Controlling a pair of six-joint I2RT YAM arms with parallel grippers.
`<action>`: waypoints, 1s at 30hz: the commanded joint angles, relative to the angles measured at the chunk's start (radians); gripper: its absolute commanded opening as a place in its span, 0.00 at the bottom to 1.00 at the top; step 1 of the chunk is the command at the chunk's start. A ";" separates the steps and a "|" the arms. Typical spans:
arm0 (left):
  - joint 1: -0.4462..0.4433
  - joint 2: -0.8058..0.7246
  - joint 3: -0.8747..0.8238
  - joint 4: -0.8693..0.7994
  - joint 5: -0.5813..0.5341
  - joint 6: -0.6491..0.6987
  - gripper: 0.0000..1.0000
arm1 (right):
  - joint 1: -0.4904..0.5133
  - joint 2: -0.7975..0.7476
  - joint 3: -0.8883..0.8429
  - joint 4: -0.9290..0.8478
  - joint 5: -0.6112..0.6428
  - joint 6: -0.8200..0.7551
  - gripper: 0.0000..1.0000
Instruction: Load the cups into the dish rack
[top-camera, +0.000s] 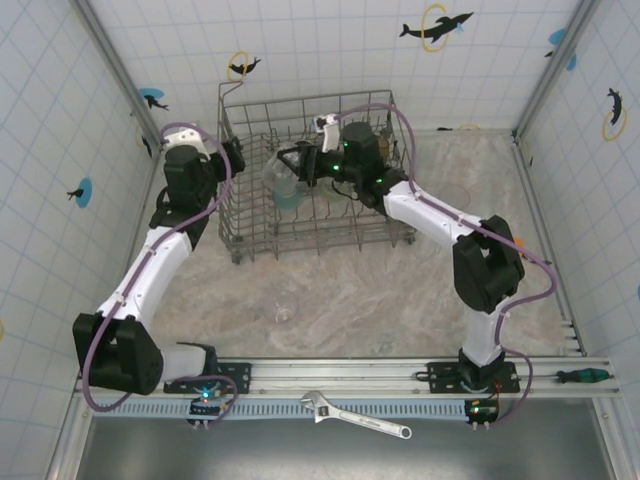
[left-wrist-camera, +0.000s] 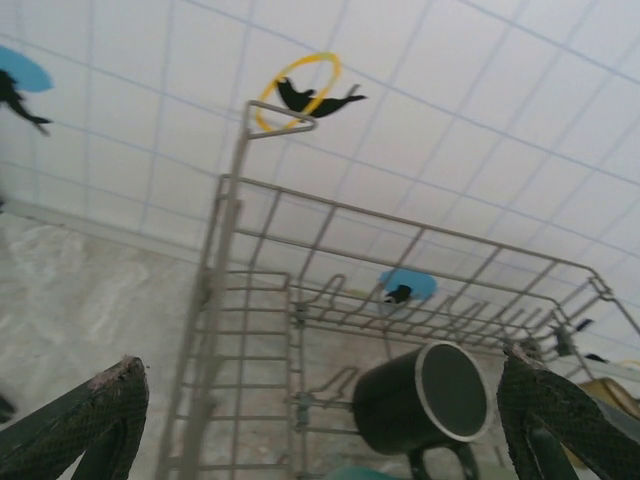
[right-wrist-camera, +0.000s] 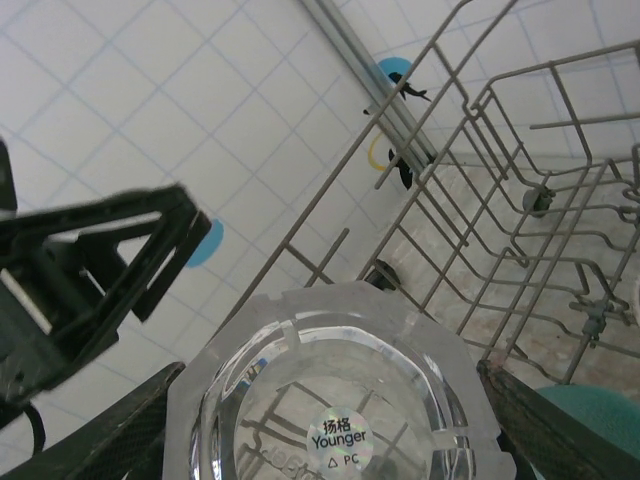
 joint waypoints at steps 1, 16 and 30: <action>0.049 -0.037 -0.039 -0.039 -0.019 -0.021 0.95 | 0.025 0.042 0.054 -0.069 0.067 -0.161 0.40; 0.261 -0.017 -0.059 -0.112 0.025 -0.135 0.97 | 0.116 0.144 0.120 -0.122 0.100 -0.375 0.40; 0.344 0.027 -0.111 -0.091 0.085 -0.115 0.97 | 0.177 0.242 0.210 -0.145 0.020 -0.565 0.42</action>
